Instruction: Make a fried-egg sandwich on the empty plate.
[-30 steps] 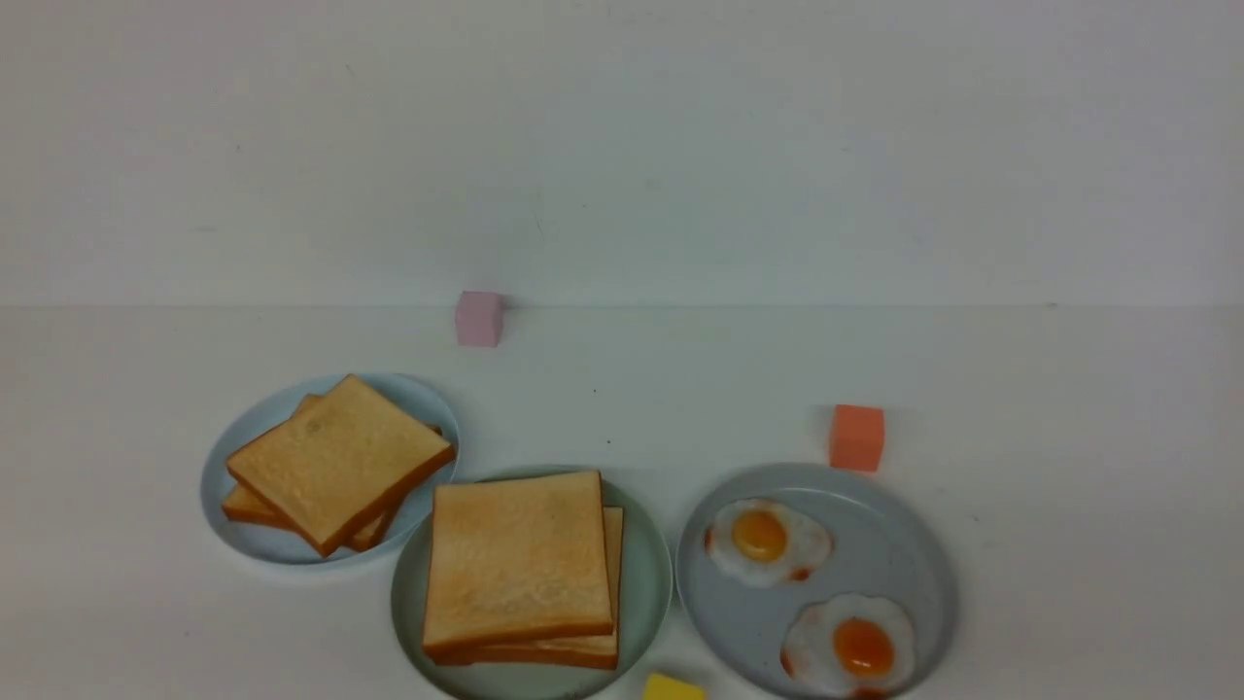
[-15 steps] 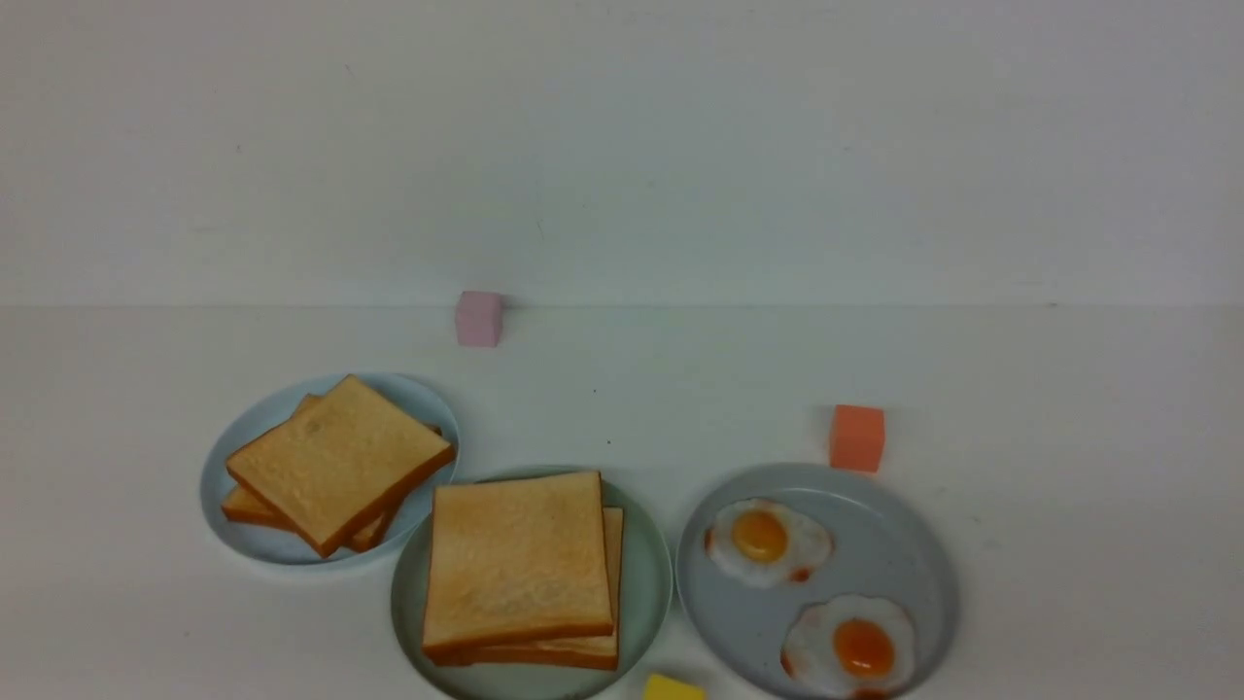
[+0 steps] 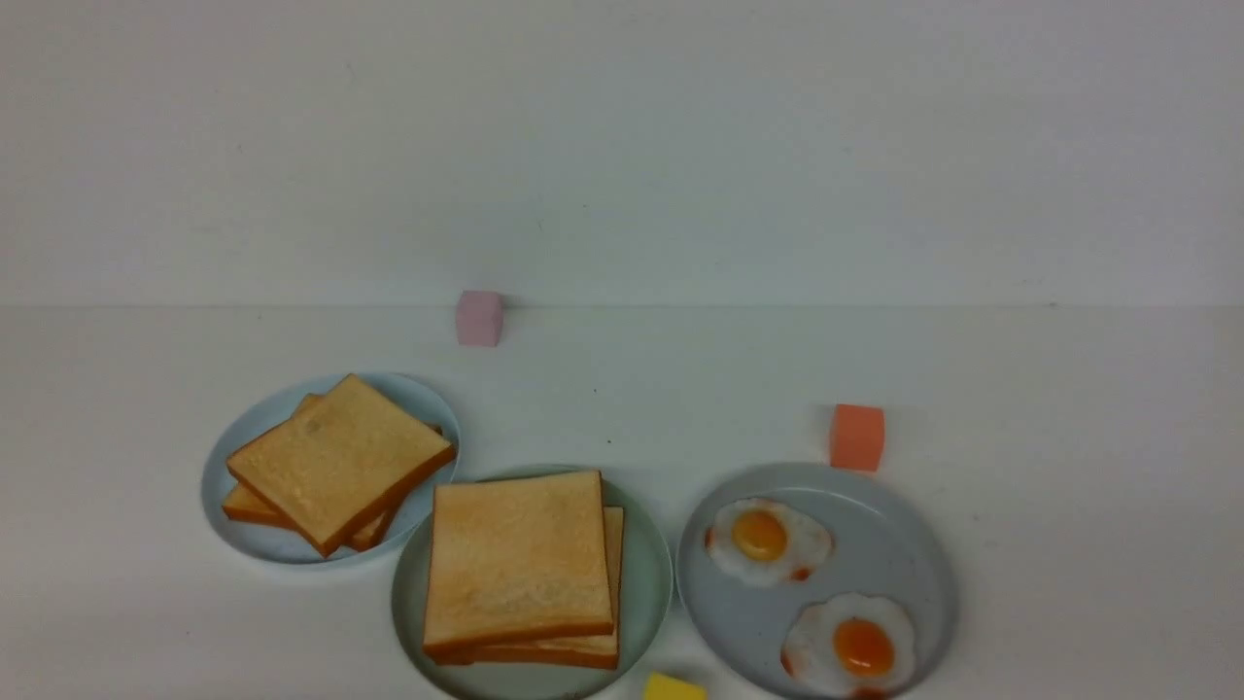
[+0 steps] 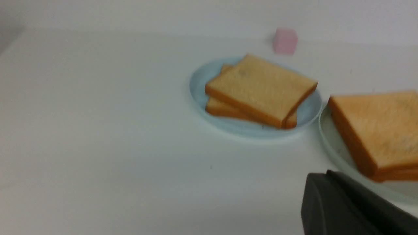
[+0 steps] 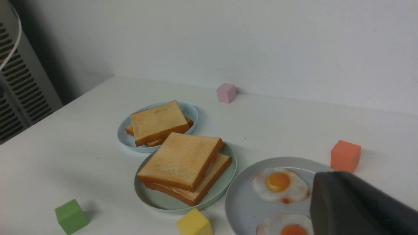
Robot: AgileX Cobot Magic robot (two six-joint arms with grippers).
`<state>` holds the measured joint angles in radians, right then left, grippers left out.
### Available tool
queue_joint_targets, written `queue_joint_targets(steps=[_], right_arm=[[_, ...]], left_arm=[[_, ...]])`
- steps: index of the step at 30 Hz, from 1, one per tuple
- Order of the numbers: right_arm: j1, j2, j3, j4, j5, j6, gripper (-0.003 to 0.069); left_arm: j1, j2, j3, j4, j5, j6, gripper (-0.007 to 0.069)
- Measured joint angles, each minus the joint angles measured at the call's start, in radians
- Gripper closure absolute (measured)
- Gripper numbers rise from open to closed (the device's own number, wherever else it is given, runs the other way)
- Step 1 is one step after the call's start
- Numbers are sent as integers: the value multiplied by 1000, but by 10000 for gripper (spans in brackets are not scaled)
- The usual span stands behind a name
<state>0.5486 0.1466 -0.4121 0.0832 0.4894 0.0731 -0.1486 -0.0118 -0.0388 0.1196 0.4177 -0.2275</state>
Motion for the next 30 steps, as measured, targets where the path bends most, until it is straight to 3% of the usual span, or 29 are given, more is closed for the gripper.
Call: queue_joint_targets(steps=[30], right_arm=[[0, 0, 0, 0, 0, 0, 606]], left_arm=[[0, 0, 59, -2, 28, 3, 618]])
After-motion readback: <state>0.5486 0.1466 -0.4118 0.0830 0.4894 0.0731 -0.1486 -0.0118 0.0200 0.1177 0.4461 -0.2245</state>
